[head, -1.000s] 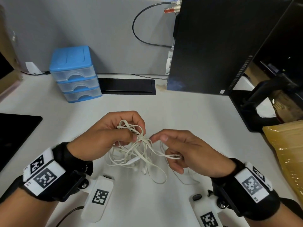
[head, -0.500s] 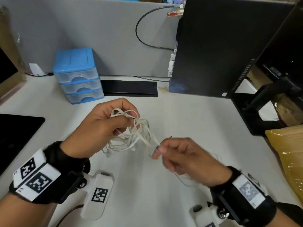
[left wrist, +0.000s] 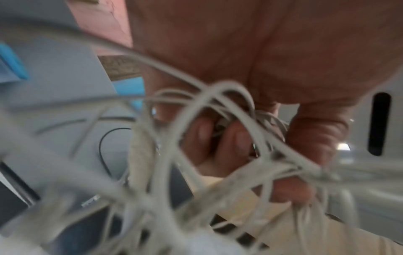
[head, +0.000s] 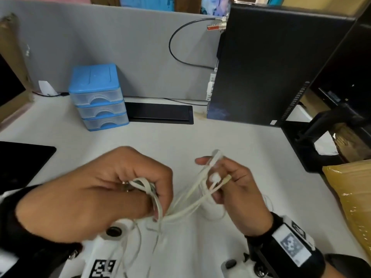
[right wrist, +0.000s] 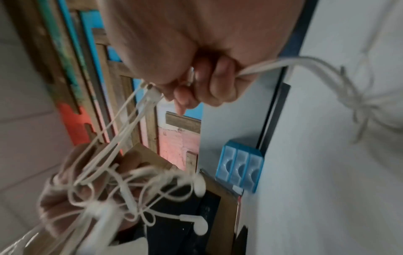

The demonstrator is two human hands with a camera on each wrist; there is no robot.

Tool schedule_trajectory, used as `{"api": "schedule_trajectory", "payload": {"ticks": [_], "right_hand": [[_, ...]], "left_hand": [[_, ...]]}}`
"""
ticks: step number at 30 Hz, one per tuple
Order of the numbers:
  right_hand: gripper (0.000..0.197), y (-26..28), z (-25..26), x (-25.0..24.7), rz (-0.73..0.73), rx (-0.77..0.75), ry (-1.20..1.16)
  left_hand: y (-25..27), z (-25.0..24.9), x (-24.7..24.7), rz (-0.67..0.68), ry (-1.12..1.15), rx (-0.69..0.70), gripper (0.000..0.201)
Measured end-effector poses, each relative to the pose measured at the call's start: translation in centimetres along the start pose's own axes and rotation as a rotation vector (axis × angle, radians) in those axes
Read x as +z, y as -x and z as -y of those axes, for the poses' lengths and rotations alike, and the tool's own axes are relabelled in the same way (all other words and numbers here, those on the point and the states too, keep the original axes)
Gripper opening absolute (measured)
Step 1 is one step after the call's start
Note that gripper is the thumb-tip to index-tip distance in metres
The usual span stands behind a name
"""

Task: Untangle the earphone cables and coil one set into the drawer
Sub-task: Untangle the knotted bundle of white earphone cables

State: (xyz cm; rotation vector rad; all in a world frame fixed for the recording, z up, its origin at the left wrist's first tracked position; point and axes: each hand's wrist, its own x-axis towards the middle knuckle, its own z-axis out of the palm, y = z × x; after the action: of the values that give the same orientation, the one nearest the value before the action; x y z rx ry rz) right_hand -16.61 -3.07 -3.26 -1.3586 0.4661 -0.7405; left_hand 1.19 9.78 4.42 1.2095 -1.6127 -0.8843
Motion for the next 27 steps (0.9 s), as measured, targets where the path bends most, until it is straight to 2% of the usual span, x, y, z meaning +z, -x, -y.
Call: {"api": "schedule_trajectory", "payload": {"ticks": [3,6,8,11,14,17,21,25,27], "right_hand": [[0.019,-0.3,1.1,-0.7,-0.148,-0.162,0.052],[0.021,-0.4,1.7,-1.4,-0.156,-0.25,0.136],[0.022,-0.5,2.1,-2.1,-0.107,-0.227,0.127],[0.031,-0.6,3.0,-3.0,0.065,-0.107,0.051],[0.025,-0.5,3.5,-3.6,0.242,0.038,-0.007],[0.045,-0.3,3.2,-3.1,0.374,0.162,-0.034],[0.045,-0.2,2.6,-1.4,0.399,0.209,0.049],[0.019,-0.1,2.7,-0.9,0.334,0.127,0.096],[0.014,-0.2,2.7,-1.0,0.284,0.082,0.166]], "left_hand": [[0.4,0.2,-1.2,-0.068,0.009,-0.114,0.011],[0.0,0.3,-2.1,-0.066,0.063,-0.097,0.008],[-0.5,0.2,-2.2,-0.06,0.082,-0.074,0.009],[-0.6,0.7,-2.3,-0.111,0.113,-0.112,0.01],[-0.7,1.1,-2.0,-0.125,0.159,-0.164,0.013],[-1.1,1.4,-1.7,-0.124,0.203,-0.219,0.016],[-1.7,1.7,-0.5,-0.103,0.23,-0.284,0.016],[-2.0,2.3,0.6,-0.085,0.241,-0.327,0.023],[-2.1,2.4,0.8,-0.083,0.234,-0.355,0.026]]}}
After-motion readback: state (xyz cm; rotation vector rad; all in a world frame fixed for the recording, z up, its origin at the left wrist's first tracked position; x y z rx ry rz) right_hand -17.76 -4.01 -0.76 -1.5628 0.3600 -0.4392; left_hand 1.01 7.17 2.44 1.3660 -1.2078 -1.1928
